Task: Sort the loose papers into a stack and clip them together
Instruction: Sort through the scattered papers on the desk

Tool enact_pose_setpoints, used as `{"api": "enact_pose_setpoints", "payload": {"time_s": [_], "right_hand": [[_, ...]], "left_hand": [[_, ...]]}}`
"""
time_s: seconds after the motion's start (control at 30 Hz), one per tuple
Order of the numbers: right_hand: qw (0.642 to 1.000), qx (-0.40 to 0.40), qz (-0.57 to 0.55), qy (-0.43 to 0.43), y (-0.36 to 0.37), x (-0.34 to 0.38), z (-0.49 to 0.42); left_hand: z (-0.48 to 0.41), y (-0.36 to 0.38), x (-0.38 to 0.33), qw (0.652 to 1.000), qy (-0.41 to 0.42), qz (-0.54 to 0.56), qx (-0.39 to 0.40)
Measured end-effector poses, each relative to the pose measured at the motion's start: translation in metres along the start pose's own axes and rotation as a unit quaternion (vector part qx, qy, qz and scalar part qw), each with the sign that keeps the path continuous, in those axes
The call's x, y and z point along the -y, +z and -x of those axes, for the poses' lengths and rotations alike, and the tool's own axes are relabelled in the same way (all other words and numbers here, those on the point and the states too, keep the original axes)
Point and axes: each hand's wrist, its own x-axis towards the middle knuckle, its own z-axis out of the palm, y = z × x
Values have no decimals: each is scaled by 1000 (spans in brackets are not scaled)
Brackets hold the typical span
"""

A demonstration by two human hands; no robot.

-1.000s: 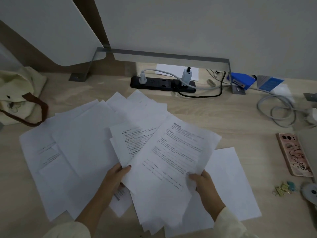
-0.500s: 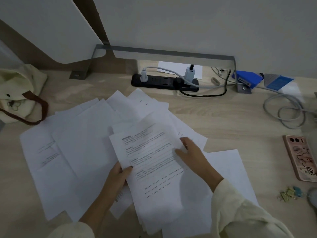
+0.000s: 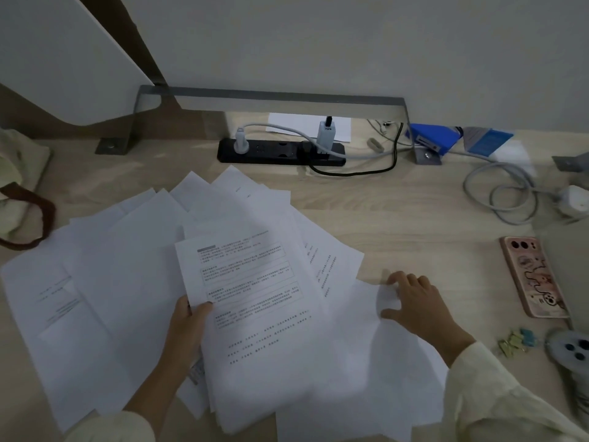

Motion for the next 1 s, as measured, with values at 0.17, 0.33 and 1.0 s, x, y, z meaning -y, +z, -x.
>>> {"api": "enact_pose_setpoints", "payload": {"time_s": [0.17,0.33,1.0], "right_hand": [[998,14,54,0,4,-4,9],[997,22,-35,59,7,-7,19],[857,-498,-130,-18,-95,41,90]], "left_hand": [[1,-2,-4,1000,-2,-6,7],[-1,-7,-2,999,0,-29,17],[19,-18,-28,998,47,-20,43]]}}
